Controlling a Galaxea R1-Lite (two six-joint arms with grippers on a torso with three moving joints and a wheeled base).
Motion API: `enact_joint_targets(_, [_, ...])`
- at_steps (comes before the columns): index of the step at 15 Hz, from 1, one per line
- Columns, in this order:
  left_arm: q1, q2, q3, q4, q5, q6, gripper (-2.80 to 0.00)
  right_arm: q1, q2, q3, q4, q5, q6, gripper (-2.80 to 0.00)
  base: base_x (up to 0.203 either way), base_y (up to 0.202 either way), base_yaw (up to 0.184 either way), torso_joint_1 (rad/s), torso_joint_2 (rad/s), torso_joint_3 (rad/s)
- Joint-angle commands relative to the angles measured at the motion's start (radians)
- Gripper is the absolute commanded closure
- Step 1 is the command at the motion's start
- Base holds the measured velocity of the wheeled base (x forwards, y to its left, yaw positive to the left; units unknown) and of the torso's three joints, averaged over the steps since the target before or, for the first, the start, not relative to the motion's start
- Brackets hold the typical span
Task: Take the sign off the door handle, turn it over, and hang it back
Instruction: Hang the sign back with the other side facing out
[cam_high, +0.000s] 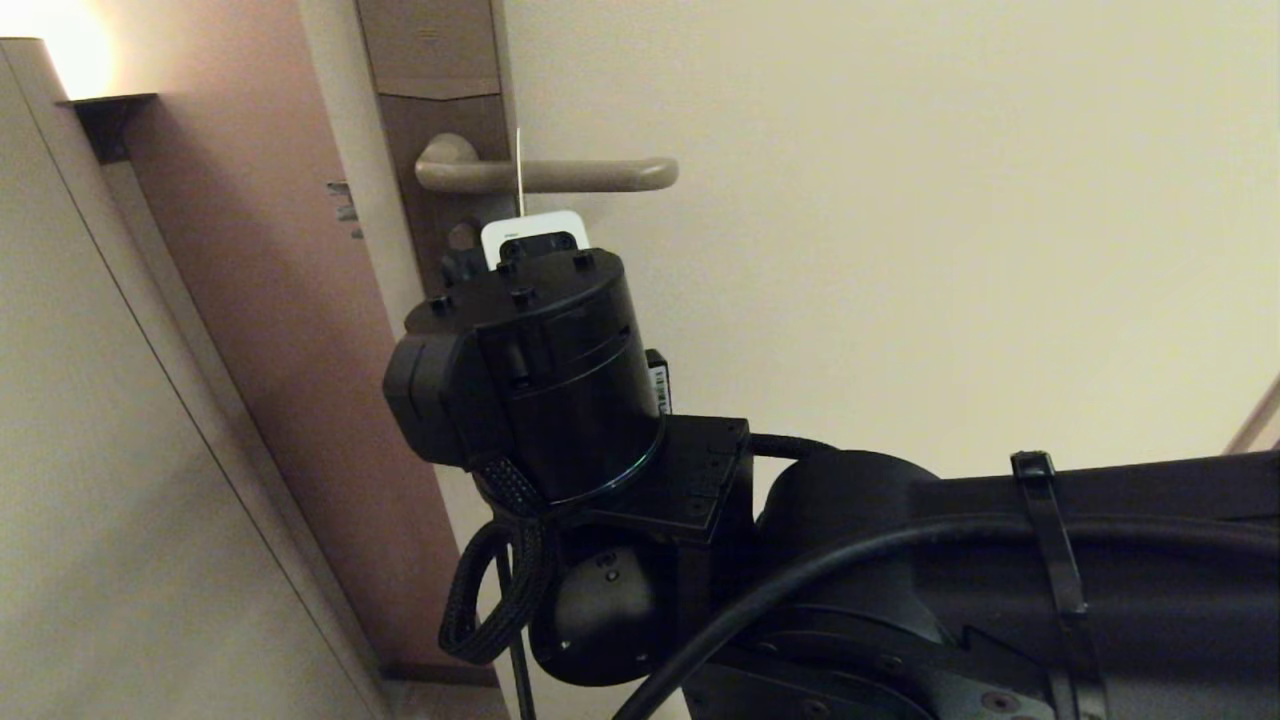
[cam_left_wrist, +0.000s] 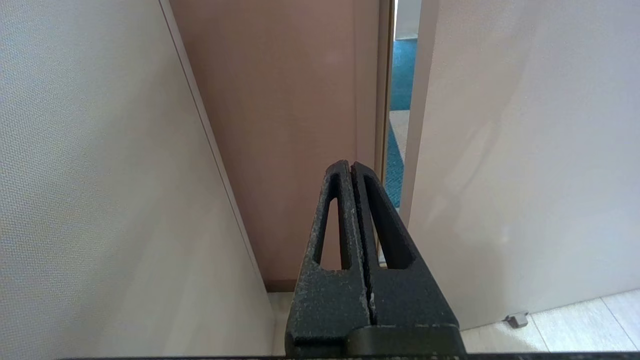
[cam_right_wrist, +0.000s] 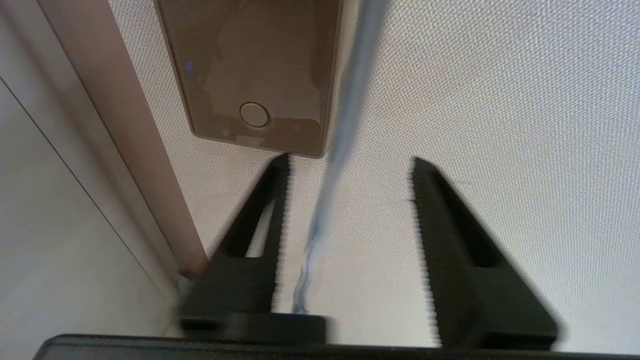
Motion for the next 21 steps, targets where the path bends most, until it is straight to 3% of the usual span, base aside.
enact_joint_targets(1, [0.001, 0.001, 0.0, 0.0, 0.0, 0.0, 0.0, 0.001, -0.002, 0.002, -0.002, -0.005, 0.001, -2.8, 0.0, 0.0, 0.0, 0.0, 0.0, 0.0])
enact_joint_targets(8, [0.001, 0.001, 0.0, 0.0, 0.0, 0.0, 0.0, -0.001, -0.016, 0.015, 0.001, -0.005, 0.002, -2.8, 0.0, 0.0, 0.0, 0.0, 0.0, 0.0])
enact_joint_targets(21, [0.001, 0.001, 0.0, 0.0, 0.0, 0.0, 0.0, -0.005, -0.122, 0.199, 0.003, 0.029, 0.013, -2.8, 0.0, 0.0, 0.0, 0.0, 0.0, 0.0])
